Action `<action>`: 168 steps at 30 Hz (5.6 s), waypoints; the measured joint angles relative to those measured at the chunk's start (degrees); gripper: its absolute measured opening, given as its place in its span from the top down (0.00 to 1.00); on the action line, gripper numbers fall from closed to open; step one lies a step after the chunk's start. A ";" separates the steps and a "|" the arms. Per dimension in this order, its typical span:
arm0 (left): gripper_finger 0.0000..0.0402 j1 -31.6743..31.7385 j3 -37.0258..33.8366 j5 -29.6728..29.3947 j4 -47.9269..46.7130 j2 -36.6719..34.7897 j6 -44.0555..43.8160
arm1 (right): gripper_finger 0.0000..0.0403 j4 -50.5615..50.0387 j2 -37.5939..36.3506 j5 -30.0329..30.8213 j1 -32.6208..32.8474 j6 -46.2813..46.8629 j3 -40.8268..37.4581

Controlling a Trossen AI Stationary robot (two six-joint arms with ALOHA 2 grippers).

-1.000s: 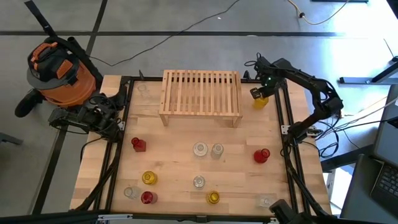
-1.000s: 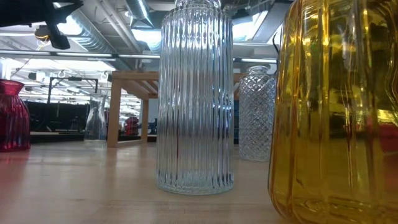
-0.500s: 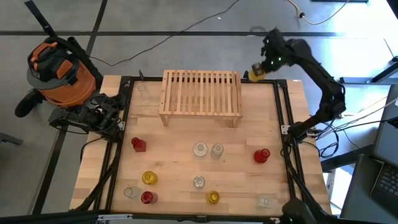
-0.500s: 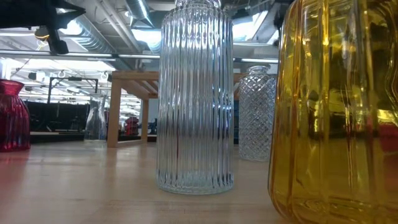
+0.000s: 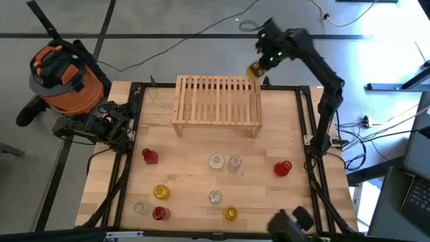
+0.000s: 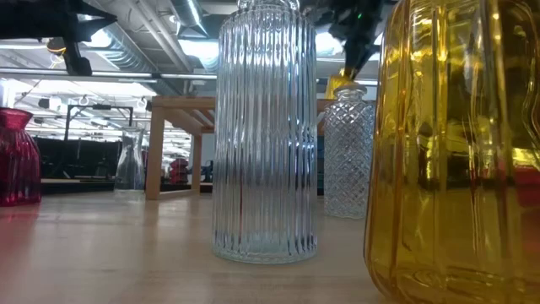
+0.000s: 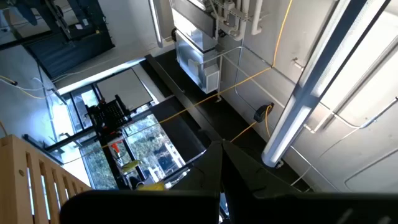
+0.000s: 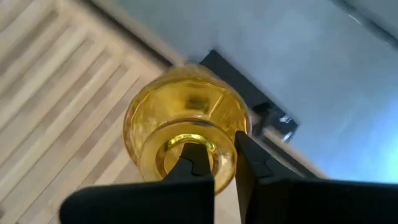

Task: Sort vases onto shelf
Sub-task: Put the yellow vase on the shelf, then put the red vase on the shelf

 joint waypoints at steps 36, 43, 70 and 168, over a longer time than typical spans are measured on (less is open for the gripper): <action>1.00 0.00 0.00 1.61 -1.29 0.00 -0.07 | 0.89 1.79 2.40 -8.13 1.47 -3.29 -2.17; 1.00 -0.02 0.00 1.25 -1.29 0.00 -0.07 | 0.89 1.41 2.40 -8.58 1.45 -4.25 -2.17; 1.00 -0.01 0.00 1.07 -1.96 0.00 -0.02 | 0.60 2.46 -0.34 -5.00 1.45 -1.30 -2.13; 1.00 -0.02 0.00 2.61 -8.02 0.02 -2.02 | 0.59 18.58 -50.94 -8.63 64.11 51.63 -81.02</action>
